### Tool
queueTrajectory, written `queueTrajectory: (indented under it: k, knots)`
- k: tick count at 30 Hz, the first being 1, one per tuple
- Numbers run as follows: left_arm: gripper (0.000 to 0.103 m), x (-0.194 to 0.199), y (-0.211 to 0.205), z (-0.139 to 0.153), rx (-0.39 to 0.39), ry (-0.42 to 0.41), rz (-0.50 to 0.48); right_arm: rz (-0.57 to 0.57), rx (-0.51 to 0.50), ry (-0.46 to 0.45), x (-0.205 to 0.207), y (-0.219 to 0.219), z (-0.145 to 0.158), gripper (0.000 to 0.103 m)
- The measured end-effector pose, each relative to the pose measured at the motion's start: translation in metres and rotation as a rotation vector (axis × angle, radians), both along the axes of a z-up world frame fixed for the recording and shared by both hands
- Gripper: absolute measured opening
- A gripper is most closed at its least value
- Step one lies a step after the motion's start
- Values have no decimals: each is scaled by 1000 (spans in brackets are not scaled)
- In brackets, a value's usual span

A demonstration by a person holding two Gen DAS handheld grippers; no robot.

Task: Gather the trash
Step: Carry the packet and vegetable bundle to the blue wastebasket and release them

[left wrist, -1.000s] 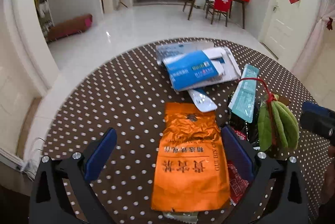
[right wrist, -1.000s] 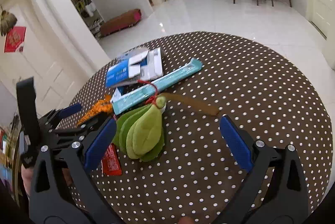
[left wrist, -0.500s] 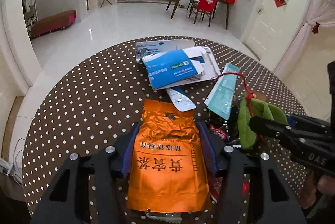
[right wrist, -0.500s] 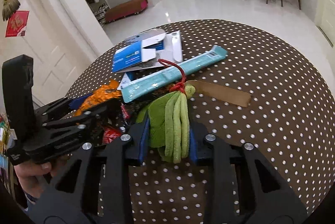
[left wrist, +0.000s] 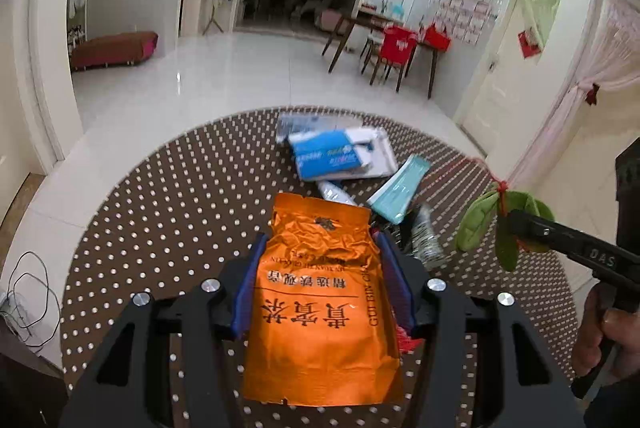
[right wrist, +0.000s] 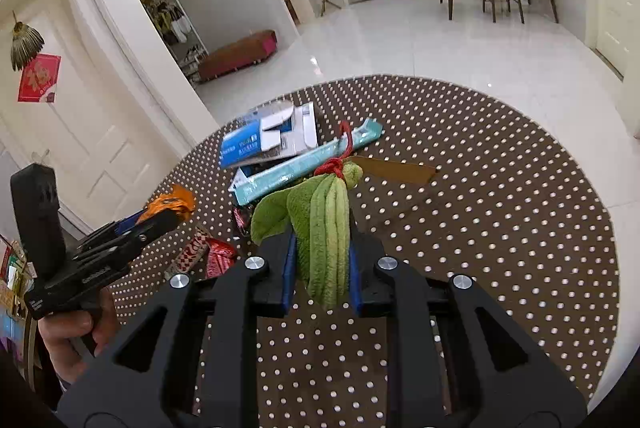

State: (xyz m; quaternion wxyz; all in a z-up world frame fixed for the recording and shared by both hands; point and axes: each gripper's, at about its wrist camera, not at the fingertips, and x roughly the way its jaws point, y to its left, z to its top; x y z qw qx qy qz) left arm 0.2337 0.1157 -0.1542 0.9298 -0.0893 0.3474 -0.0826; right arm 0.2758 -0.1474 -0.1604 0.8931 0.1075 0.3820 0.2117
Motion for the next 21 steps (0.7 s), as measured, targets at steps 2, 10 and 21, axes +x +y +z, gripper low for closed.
queueTrajectory:
  k: [2,10,21]
  knots:
    - [54,-7,-4,11,1,-29,2,-5,5,-25,-7,-8,8,21]
    - [54,-44,-31,50,15,-140,-31,-15,32,-112,-33,-37,41,21]
    - [54,-67,-116,81,11,-216,-136,-69,32,-220,-77,-99,79,21]
